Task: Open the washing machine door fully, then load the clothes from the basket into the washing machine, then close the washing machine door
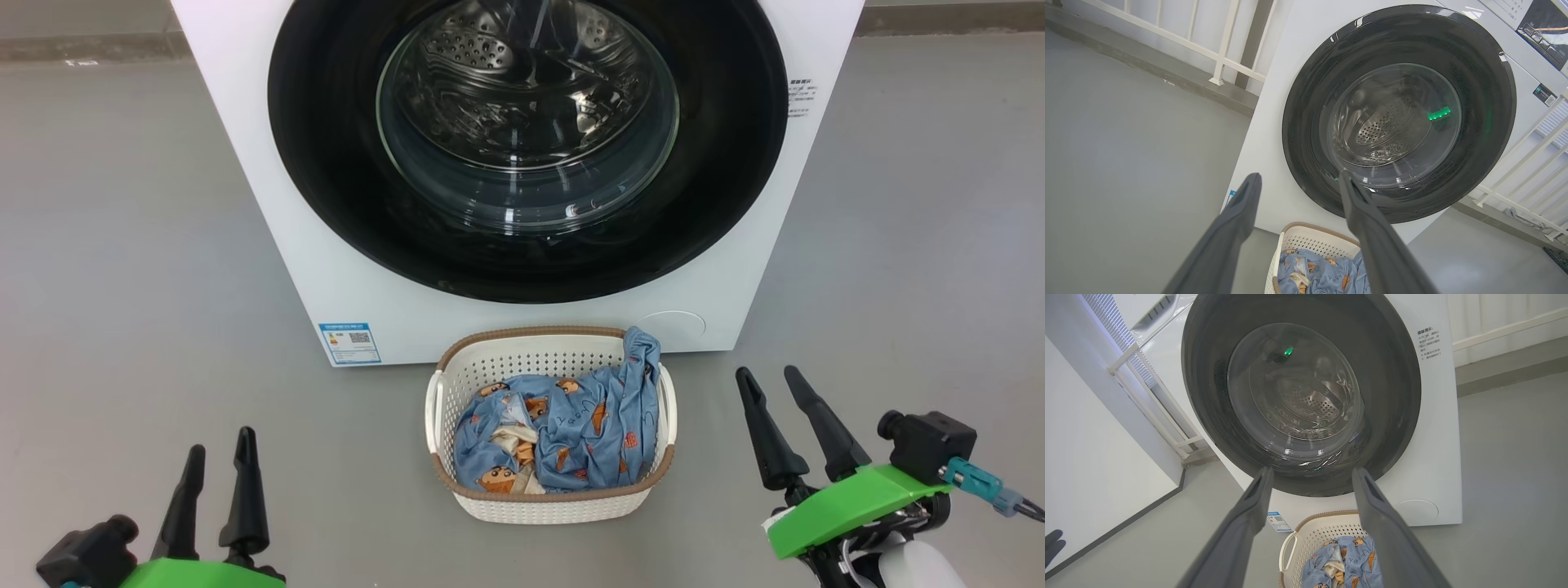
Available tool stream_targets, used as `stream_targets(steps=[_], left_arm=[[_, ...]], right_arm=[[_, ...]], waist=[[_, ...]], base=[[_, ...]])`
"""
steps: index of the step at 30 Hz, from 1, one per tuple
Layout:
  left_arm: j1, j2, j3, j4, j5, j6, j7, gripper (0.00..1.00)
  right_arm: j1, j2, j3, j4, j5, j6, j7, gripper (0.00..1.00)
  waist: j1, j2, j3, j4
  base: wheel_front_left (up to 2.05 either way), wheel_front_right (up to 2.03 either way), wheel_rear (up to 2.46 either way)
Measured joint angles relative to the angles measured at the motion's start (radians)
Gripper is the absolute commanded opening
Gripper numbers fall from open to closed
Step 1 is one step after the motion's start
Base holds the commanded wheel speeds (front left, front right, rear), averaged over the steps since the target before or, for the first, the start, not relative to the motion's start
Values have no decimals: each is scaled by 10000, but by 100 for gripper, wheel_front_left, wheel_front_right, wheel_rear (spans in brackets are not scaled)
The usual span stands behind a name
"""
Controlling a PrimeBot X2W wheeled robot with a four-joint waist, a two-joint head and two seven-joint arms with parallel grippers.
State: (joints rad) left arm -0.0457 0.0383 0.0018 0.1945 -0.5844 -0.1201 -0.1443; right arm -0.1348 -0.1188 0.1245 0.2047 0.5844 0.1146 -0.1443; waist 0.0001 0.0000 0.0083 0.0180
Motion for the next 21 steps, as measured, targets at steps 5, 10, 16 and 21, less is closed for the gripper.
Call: stream_targets(steps=[5,10,16,21], left_arm=[[0,13,-50,-50,537,-2,-173,100],[0,115,-125,-104,951,-2,-349,100],[0,159,-198,-228,1475,-58,-546,100],[-1,186,-215,-334,1979,-65,-700,100]], right_arm=[[-198,-33,174,-13,-566,0,-182,100],[-235,-102,257,-35,-1120,2,-339,100],[-330,-140,328,-61,-1793,15,-529,100],[-352,-186,449,-65,-2301,25,-706,100]], waist=[[0,0,10,0],[0,0,30,-11],[0,0,65,-7],[0,0,96,6]], base=[[0,0,0],[0,0,0],[0,0,0],[0,0,0]])
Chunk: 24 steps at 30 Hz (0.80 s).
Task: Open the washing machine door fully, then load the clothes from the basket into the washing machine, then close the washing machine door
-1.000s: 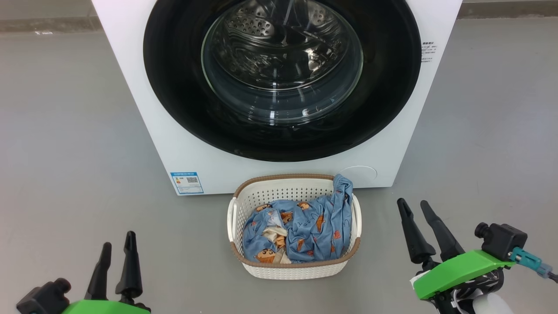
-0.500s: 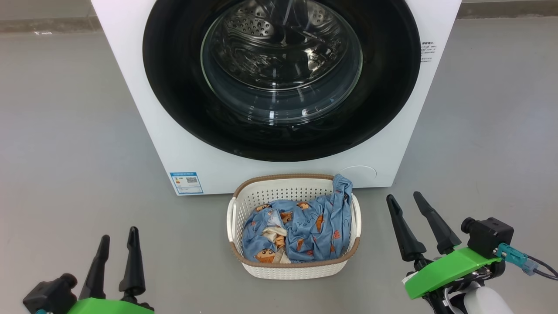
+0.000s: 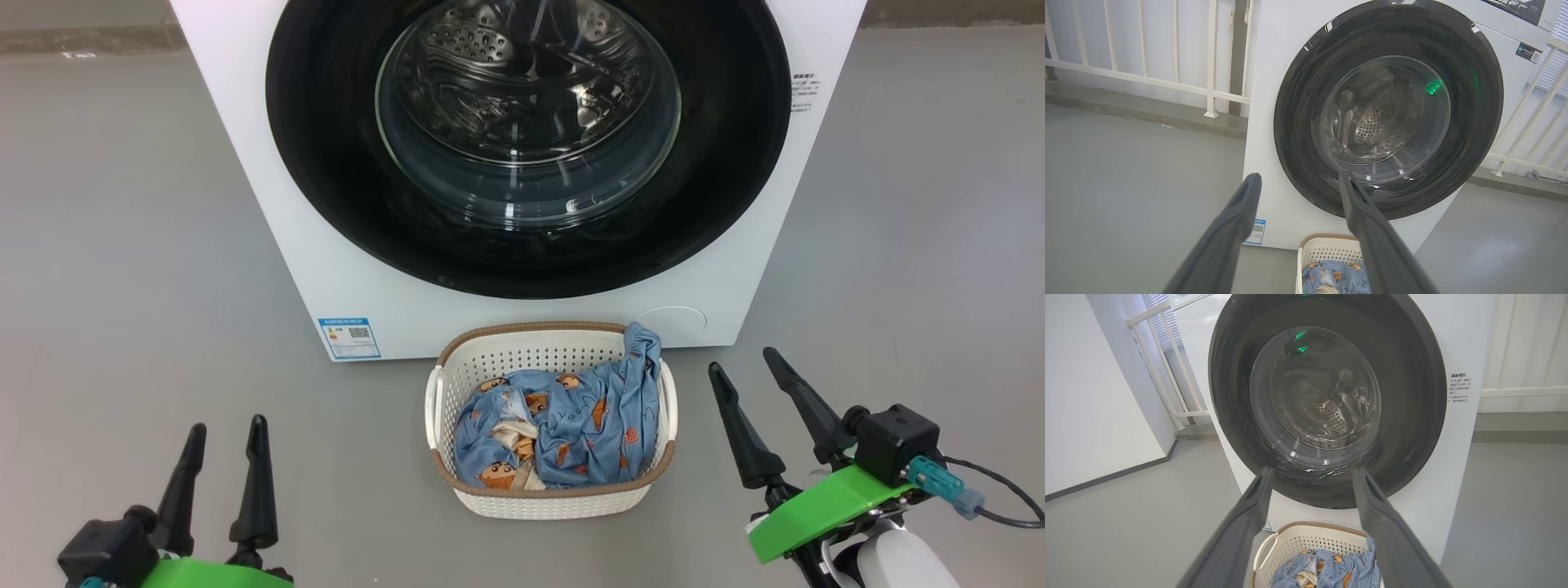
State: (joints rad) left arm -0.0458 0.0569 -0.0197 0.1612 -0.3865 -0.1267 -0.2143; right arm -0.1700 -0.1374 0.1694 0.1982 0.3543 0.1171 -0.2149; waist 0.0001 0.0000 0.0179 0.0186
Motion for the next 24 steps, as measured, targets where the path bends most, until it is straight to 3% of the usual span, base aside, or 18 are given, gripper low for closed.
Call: stream_targets(steps=[11,24], left_arm=[[-1,67,-130,-161,1143,-6,-351,100],[-2,69,-132,-159,1198,-8,-351,100]], right_arm=[[-218,-130,192,-125,-1168,42,-351,100],[-218,-130,192,-140,-1229,46,-351,100]], waist=[[0,0,8,46],[0,0,16,69]], base=[[0,0,0],[0,0,0]])
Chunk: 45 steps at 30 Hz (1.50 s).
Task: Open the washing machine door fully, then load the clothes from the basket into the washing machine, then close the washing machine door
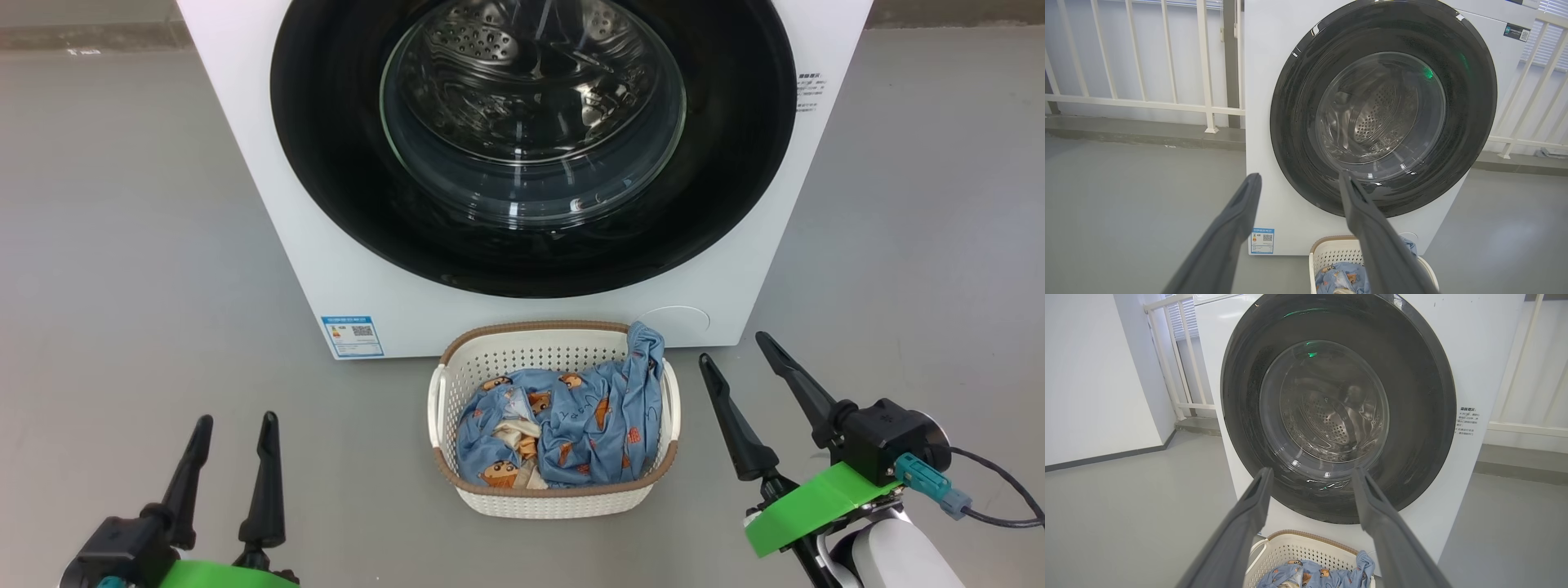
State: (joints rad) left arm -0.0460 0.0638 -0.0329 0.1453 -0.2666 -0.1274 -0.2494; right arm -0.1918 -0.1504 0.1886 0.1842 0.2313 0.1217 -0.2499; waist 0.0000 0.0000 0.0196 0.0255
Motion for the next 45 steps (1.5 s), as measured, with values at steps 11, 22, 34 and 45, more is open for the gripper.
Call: stream_targets(steps=[11,22,34,45], left_arm=[[-6,2,25,2,2,0,0,100],[-32,4,46,13,4,0,-2,100],[-69,29,59,82,6,0,-2,100],[-110,54,77,136,67,0,-2,100]], right_arm=[[0,25,-65,2,-13,0,0,100],[0,127,-98,33,-15,0,0,100],[0,140,-102,46,-15,0,0,100],[0,173,-102,58,-13,0,0,100]], waist=[[0,0,31,-7],[0,0,53,-13],[0,0,102,-13],[0,0,108,8]], base=[[0,0,0],[0,0,0],[19,19,-37],[95,95,-190]])
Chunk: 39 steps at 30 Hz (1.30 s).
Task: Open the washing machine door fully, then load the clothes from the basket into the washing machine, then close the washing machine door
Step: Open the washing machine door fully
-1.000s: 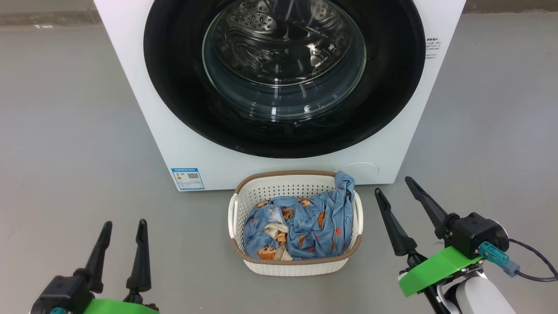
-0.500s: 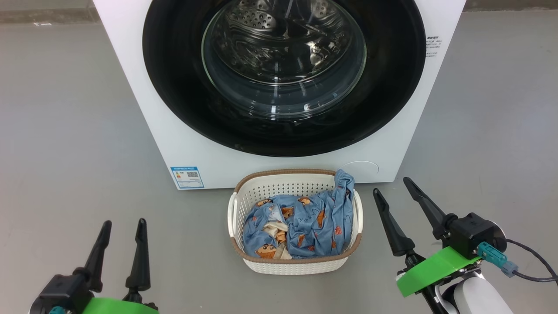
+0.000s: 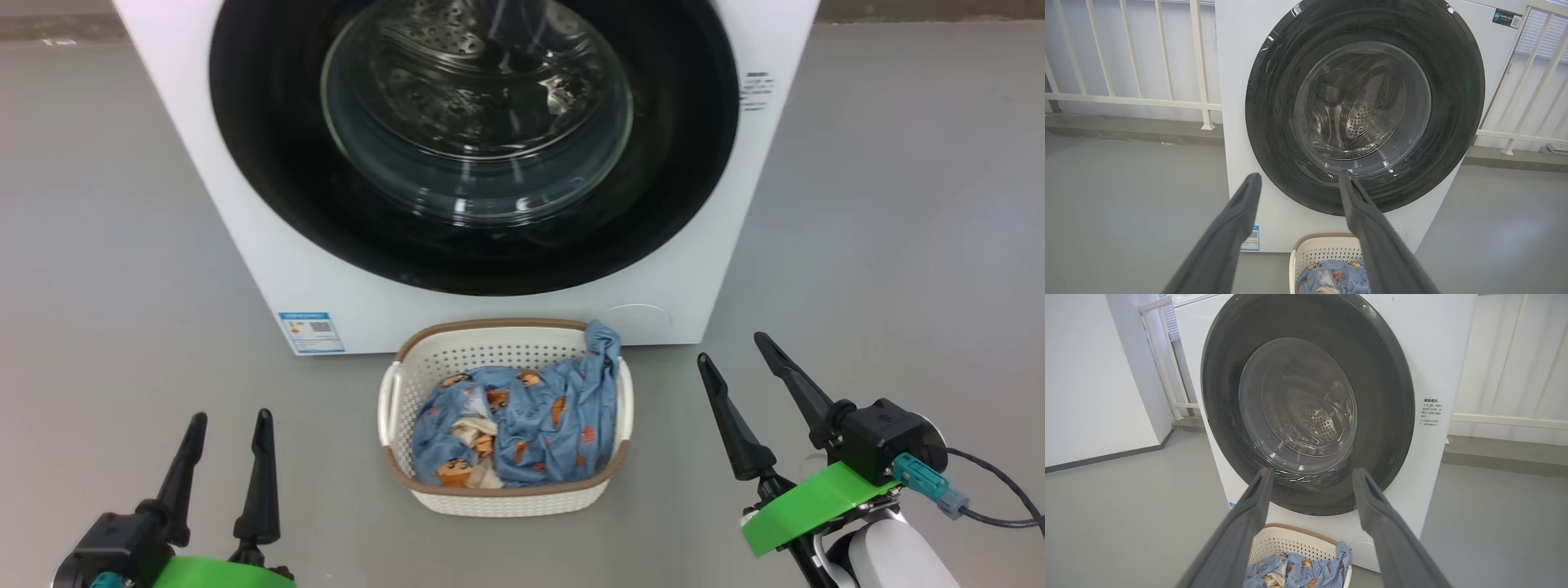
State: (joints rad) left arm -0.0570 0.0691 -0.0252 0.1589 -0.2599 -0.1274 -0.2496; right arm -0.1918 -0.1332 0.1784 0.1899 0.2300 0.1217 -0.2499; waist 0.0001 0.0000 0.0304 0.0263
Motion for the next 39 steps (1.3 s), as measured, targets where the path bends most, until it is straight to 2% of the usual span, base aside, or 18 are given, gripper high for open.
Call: stream_targets(steps=[15,39], left_arm=[[-3,4,-115,-35,-107,0,0,100],[-151,117,-153,38,-198,0,0,100]], right_arm=[[-141,-50,8,8,2,0,0,100],[-145,-40,23,8,13,0,0,100]], waist=[[-1,0,76,-22],[-1,0,181,-48]], base=[[92,92,-184],[4,4,-7]])
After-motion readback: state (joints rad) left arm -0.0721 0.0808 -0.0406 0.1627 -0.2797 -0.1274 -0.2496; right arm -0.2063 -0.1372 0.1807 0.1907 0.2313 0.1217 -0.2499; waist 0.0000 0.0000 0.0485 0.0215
